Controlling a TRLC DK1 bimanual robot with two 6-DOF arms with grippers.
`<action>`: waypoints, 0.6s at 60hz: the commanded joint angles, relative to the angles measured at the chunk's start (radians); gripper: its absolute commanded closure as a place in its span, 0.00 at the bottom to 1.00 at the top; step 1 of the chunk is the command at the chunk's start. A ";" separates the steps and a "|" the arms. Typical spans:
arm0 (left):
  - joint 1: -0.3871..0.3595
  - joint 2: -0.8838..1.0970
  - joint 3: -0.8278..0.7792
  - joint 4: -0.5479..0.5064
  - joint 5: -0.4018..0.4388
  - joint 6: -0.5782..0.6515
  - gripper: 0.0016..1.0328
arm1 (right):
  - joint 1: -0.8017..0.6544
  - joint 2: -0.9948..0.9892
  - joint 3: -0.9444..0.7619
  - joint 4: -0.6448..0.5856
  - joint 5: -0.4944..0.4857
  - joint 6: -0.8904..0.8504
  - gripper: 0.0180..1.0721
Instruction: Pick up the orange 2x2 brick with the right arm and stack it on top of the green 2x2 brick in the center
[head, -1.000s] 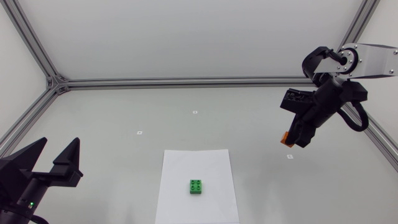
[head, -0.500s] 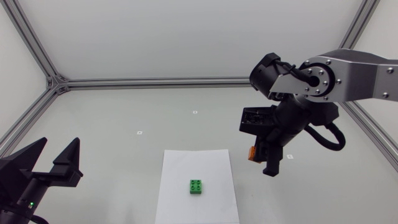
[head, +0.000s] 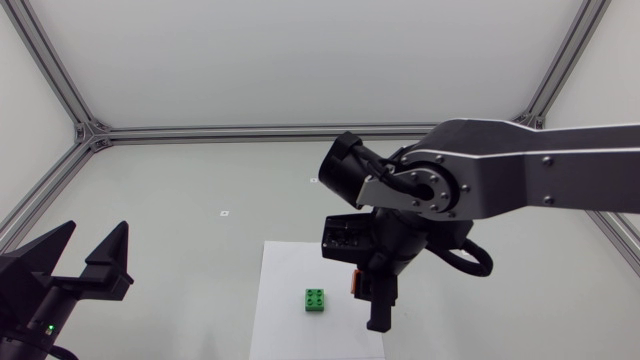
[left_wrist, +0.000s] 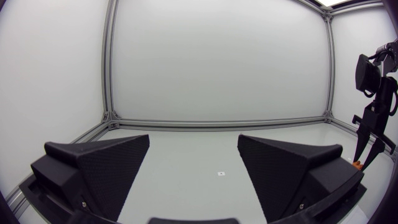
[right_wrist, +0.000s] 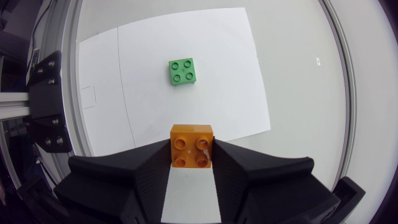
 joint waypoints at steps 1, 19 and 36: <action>0.003 -0.008 -0.041 -0.015 0.004 0.013 0.04 | 0.035 0.041 -0.001 0.010 0.012 0.031 0.95; 0.003 -0.008 -0.041 -0.015 0.004 0.013 0.04 | 0.124 0.158 0.069 0.049 0.058 0.049 0.95; 0.003 -0.008 -0.041 -0.013 0.004 0.013 0.04 | 0.136 0.230 0.124 0.073 0.064 0.031 0.95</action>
